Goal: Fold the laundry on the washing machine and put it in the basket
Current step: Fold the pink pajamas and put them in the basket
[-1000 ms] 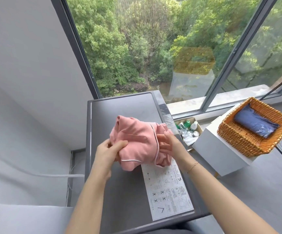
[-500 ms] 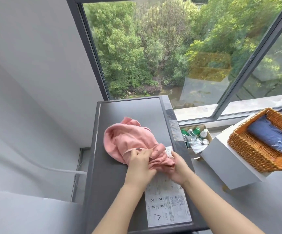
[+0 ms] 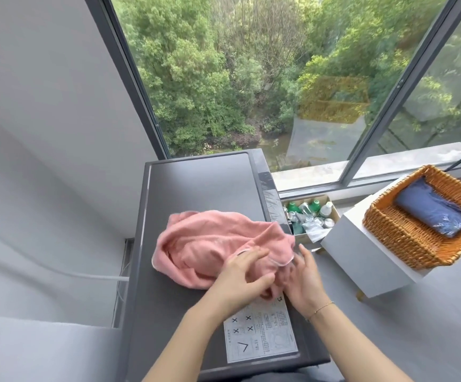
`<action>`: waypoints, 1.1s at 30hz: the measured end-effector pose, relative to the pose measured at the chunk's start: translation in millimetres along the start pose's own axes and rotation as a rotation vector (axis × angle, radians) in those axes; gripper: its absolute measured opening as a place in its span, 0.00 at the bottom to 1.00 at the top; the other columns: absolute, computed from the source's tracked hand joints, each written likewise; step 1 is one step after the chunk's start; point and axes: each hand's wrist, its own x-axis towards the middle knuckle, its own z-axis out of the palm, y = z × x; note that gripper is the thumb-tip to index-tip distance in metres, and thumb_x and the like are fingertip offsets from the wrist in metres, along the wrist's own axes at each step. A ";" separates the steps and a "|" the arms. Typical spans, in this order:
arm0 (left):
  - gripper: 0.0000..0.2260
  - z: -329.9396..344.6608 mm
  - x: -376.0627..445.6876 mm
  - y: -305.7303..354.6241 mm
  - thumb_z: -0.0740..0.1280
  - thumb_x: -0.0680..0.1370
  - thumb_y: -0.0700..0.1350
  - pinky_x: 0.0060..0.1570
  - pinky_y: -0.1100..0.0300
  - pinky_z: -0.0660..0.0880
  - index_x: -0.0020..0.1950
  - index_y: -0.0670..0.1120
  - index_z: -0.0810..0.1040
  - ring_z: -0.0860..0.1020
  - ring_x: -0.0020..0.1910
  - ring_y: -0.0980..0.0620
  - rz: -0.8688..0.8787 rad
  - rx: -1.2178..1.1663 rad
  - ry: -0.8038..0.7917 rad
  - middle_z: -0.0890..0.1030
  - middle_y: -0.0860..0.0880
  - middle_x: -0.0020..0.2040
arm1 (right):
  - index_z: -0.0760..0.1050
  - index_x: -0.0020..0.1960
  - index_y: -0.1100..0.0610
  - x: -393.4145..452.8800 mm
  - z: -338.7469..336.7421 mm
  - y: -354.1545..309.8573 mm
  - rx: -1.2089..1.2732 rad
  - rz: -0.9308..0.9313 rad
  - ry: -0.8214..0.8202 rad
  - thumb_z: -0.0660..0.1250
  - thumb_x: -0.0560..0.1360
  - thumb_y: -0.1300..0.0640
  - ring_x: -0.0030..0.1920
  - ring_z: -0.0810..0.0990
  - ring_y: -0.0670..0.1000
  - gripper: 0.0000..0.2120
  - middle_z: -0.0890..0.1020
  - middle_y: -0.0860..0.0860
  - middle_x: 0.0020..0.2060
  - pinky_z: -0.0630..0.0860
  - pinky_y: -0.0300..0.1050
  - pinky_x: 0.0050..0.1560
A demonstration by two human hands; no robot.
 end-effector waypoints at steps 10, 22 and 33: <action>0.22 -84.6 -61.1 -104.3 0.59 0.67 0.25 0.48 0.59 0.70 0.50 0.49 0.76 0.76 0.57 0.46 -0.423 -0.086 0.715 0.76 0.47 0.54 | 0.60 0.73 0.46 -12.9 -7.4 7.5 -0.470 -0.427 -0.028 0.69 0.63 0.33 0.66 0.71 0.42 0.43 0.72 0.44 0.66 0.70 0.43 0.66; 0.33 -58.7 -60.3 -105.3 0.71 0.62 0.58 0.63 0.61 0.66 0.65 0.74 0.64 0.67 0.61 0.57 -0.052 0.178 0.301 0.60 0.64 0.61 | 0.70 0.65 0.46 4.3 3.3 -2.0 -0.750 -0.581 0.049 0.77 0.60 0.41 0.63 0.74 0.46 0.37 0.69 0.47 0.63 0.73 0.53 0.64; 0.04 -102.0 -12.2 -53.4 0.61 0.75 0.49 0.54 0.58 0.67 0.43 0.57 0.74 0.70 0.47 0.72 0.304 0.501 0.242 0.73 0.70 0.41 | 0.73 0.62 0.51 10.8 8.1 -12.7 -0.859 -0.616 0.016 0.72 0.63 0.46 0.58 0.73 0.40 0.29 0.73 0.52 0.58 0.71 0.29 0.54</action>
